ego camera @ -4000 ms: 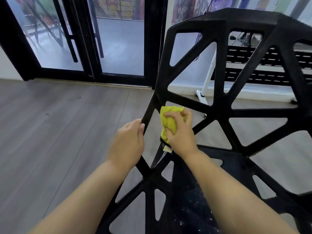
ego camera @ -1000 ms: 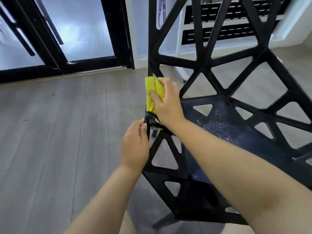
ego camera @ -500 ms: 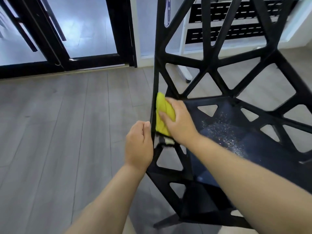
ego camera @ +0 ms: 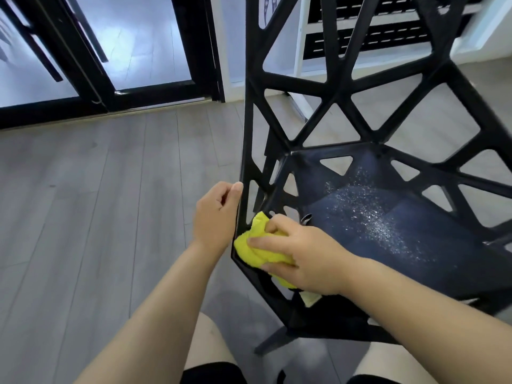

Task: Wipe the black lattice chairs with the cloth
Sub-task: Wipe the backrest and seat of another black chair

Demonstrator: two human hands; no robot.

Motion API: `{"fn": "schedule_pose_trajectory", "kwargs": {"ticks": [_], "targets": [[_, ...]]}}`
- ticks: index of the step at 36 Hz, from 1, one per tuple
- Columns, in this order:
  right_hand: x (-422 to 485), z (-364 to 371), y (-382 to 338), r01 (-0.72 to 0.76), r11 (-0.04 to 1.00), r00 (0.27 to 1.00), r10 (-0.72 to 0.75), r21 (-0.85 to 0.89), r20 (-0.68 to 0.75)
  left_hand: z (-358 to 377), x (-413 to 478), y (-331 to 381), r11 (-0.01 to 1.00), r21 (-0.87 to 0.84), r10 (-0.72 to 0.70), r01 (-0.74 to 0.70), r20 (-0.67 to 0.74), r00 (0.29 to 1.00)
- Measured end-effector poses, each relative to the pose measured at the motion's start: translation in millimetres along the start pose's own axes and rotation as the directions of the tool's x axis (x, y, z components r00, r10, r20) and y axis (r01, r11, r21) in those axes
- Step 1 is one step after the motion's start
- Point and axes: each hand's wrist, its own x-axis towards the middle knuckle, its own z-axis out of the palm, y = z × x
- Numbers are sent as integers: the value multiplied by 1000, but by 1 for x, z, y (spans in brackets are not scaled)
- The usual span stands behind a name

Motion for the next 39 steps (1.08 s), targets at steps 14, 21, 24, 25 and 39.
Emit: {"fn": "schedule_pose_trajectory", "kwargs": {"ticks": [14,21,24,25,39], "targets": [[39,-1,64,-480,871,877,477,-103,-53,0,-9,8,995,94,-36,37,-8,999],[46,11,73,-660,751,746,648,-39,-154,3,-35,2,996,65,-63,62,10,998],[32,6,61,-605,790,782,613,98,-115,9,-37,0,998,20,-56,57,-35,998],[24,4,55,-571,808,805,586,146,-92,11,-37,0,998,7,-60,61,-52,997],[-5,0,43,-514,857,845,512,28,-158,42,-4,-1,1000,-9,-6,5,-101,995]]}}
